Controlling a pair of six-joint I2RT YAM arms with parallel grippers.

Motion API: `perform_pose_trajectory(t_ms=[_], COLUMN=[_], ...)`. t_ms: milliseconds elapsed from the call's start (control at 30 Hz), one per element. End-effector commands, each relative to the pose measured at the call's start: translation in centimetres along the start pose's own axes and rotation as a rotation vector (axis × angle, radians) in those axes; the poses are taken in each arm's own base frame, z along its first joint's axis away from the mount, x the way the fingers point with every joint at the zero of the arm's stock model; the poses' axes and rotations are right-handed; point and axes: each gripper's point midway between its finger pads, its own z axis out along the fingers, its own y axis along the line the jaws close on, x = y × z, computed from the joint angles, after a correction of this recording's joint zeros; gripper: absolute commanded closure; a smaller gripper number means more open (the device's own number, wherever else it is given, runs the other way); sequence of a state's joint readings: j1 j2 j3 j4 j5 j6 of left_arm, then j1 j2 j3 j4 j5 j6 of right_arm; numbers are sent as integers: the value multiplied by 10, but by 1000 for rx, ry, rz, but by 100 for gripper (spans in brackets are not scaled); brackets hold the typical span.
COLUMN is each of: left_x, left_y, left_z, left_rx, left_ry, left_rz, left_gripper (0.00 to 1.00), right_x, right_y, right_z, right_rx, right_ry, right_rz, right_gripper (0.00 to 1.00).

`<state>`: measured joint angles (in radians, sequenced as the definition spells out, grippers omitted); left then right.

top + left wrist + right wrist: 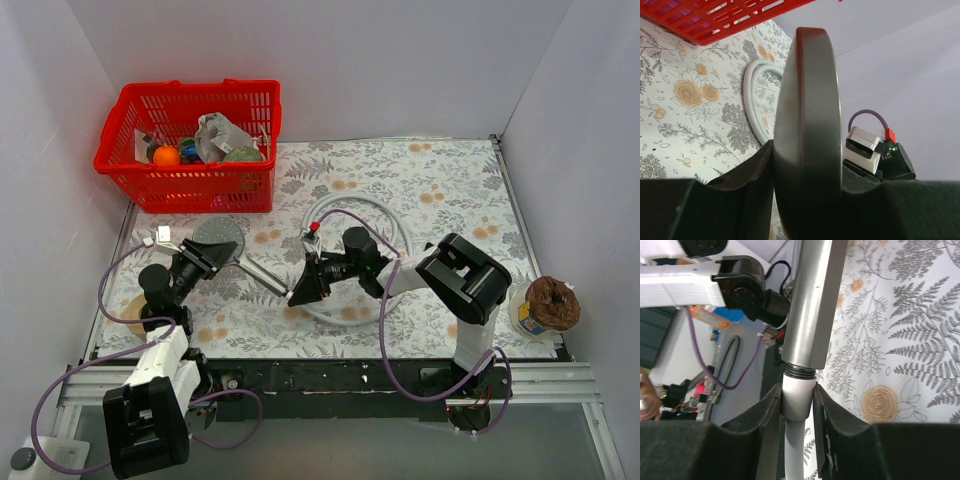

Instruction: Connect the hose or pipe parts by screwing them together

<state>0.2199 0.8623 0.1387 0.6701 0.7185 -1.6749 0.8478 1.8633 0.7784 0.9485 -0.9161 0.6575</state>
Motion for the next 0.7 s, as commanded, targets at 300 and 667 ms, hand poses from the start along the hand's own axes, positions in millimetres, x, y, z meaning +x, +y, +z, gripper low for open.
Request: perform_pose_trajectory(t_ms=[300, 667], left_x=[26, 23], left_y=[-21, -18], left_z=[-7, -7], left_rx=[97, 88], left_ry=[134, 117], left_rz=[11, 24], left_gripper=[100, 100], right_x=[-35, -127], right_y=[-3, -32], right_z=[-10, -128], right_rx=[88, 1407], right_ry=[56, -93], right_rz=[-252, -646], right_gripper=[8, 3])
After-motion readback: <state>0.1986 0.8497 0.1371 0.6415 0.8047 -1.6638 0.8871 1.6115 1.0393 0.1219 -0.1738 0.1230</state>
